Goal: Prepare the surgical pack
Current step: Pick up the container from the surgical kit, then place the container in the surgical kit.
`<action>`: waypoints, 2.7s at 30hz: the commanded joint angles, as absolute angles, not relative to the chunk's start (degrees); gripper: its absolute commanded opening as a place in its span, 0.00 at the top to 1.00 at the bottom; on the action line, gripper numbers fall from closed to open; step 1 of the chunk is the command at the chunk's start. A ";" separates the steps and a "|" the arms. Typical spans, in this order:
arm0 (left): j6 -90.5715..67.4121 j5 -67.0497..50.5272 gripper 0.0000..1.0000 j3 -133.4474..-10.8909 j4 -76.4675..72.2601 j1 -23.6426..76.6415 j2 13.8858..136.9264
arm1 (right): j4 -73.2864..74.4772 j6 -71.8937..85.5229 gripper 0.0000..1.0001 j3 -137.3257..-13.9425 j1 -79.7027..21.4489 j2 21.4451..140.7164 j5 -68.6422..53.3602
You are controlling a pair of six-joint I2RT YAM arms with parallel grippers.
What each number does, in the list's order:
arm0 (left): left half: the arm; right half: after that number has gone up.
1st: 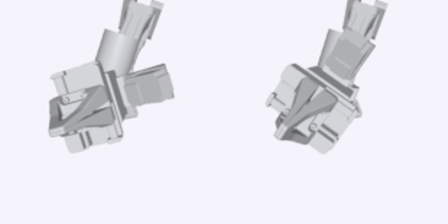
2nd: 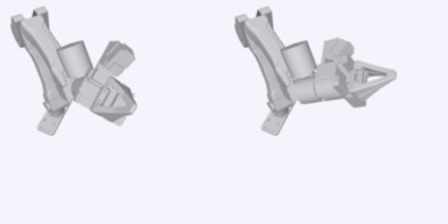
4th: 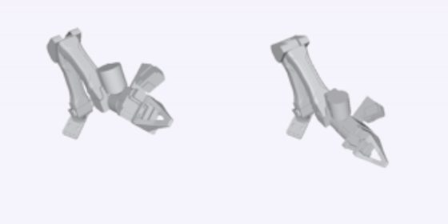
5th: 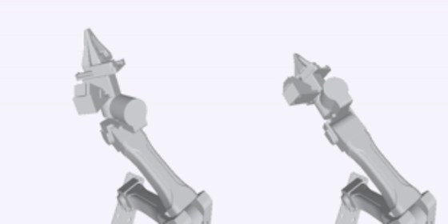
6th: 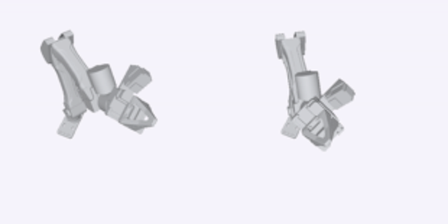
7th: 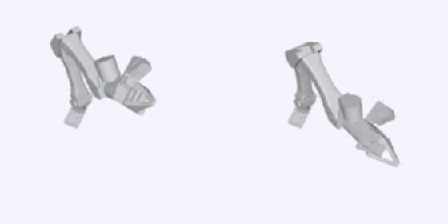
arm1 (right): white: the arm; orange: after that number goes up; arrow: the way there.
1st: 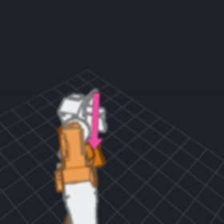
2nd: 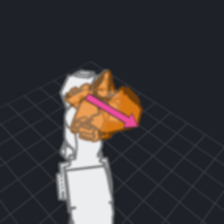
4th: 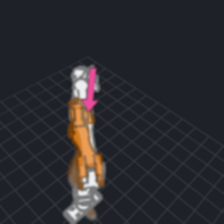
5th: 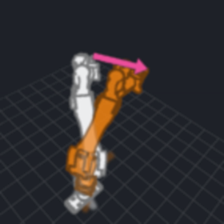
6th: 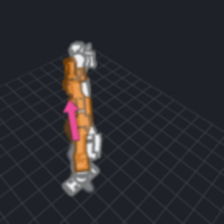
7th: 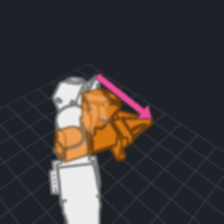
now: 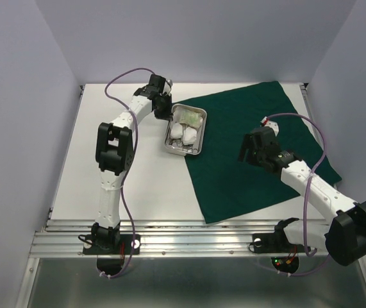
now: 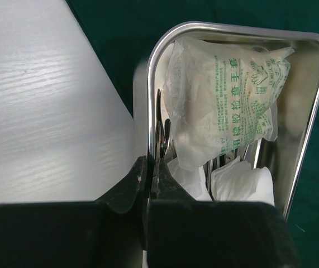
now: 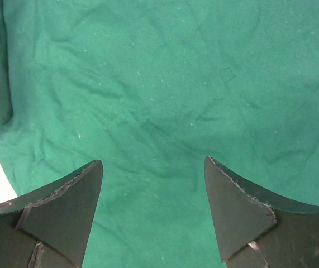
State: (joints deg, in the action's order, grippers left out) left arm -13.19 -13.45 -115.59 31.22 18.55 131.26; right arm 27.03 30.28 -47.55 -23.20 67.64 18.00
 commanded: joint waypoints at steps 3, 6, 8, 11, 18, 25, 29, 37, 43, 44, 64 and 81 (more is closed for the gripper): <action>-18.98 -20.03 1.00 -115.58 23.91 20.57 126.73 | 26.63 31.02 0.22 -50.01 -22.85 66.45 18.63; -20.30 -21.26 1.00 -115.84 22.59 21.00 127.79 | 26.81 31.03 0.22 -49.75 -22.85 65.92 18.81; -21.44 -22.58 1.00 -115.58 21.80 21.27 128.14 | 26.98 31.11 0.22 -49.57 -22.85 65.74 18.81; -23.11 -24.78 1.00 -115.14 19.35 21.53 127.97 | 27.07 31.20 0.22 -49.31 -22.85 65.66 18.81; -25.75 -28.47 1.00 -117.24 17.23 21.88 129.37 | 27.16 31.20 0.22 -49.66 -22.85 65.66 18.98; -29.17 -28.74 1.00 -120.50 15.30 24.34 132.01 | 27.86 31.11 0.22 -49.57 -22.85 65.04 19.86; -31.29 -27.07 1.00 -124.18 14.59 26.36 134.03 | 30.14 31.46 0.21 -50.18 -22.85 64.07 21.09; -32.78 -22.15 1.00 -132.27 15.82 30.67 139.74 | 32.61 31.55 0.21 -48.78 -22.85 60.30 22.41; -31.91 -19.43 1.00 -135.17 16.08 32.34 142.29 | 33.57 31.64 0.21 -48.34 -22.85 58.97 23.20; -31.73 -18.90 1.00 -135.18 16.08 32.60 142.64 | 33.66 31.73 0.21 -48.17 -22.85 58.71 23.20; -15.03 -22.68 1.00 -143.43 23.99 30.59 147.57 | 33.31 32.87 0.21 -47.11 -22.85 58.80 21.80; -12.83 -19.17 0.21 -136.07 23.47 27.52 136.33 | 25.31 36.48 0.22 -48.16 -22.85 67.67 17.14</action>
